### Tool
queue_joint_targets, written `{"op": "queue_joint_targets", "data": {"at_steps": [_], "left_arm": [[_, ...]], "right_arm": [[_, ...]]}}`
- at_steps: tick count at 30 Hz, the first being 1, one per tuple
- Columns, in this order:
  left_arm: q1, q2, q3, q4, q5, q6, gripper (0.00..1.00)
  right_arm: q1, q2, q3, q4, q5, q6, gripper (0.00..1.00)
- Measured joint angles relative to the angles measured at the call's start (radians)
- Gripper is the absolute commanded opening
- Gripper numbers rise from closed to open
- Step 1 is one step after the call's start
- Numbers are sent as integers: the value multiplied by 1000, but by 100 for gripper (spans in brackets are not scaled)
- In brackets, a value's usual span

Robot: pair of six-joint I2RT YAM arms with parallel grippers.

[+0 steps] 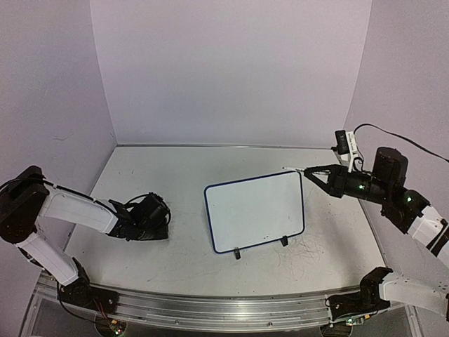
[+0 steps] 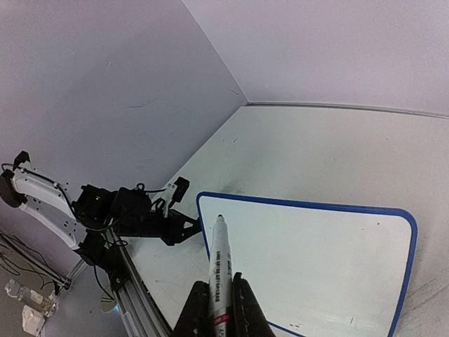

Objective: Write a sentence on the whiteboard
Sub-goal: Place the pen cap at the center of the board.

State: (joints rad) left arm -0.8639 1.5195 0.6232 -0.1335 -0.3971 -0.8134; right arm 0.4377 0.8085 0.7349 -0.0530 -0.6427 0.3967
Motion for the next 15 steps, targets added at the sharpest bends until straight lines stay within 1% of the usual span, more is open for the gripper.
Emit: {"op": "queue_joint_targets", "data": {"at_steps": [5,9,15], "left_arm": [[0,0,-38,29,0,6,19],[0,-1,-60,49,-1,24,27],[0,-4,-64,84,2,62,34]], "right_arm": [[0,29,3,0,14,18,0],[1,55,17,0,35,34,0],[8,108,33,3,80,63,0]]}}
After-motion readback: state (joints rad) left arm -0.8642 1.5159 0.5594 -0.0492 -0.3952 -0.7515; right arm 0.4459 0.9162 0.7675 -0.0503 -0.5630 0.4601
